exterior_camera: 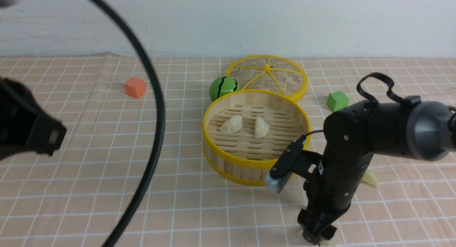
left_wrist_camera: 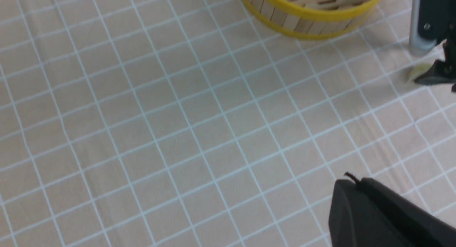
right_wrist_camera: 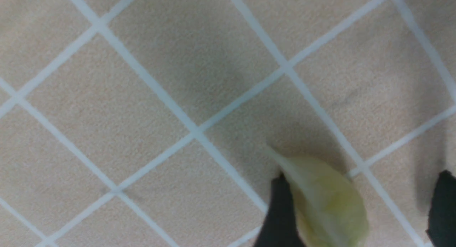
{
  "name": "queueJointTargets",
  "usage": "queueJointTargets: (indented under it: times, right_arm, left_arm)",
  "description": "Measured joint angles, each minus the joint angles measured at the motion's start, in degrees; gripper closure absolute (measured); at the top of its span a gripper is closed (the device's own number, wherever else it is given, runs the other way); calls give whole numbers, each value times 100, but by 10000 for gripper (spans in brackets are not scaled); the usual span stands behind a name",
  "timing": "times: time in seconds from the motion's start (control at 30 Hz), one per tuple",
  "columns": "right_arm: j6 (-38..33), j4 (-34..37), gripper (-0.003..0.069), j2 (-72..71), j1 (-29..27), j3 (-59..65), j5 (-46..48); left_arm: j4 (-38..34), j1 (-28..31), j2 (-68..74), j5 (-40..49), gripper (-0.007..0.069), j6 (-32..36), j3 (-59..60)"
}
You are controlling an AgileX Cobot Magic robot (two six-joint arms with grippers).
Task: Put the dumplings into the steamer on the table with the brown tablecloth.
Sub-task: 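Reach for and grasp a dumpling lying on the table beside the steamer, then place the dumpling in the bamboo steamer basket with the right gripper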
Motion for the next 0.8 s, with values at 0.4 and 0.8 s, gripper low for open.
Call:
queueJointTargets:
  times: [0.4,0.8]
  right_arm:
    - [331,161,445,-257,0,-780,622]
    - [1891,498,445,1121,0,-3916,697]
  left_arm:
    - [0,0,-1056,0,638,0,629]
    - [-7,0,-1242,0,638,0,635]
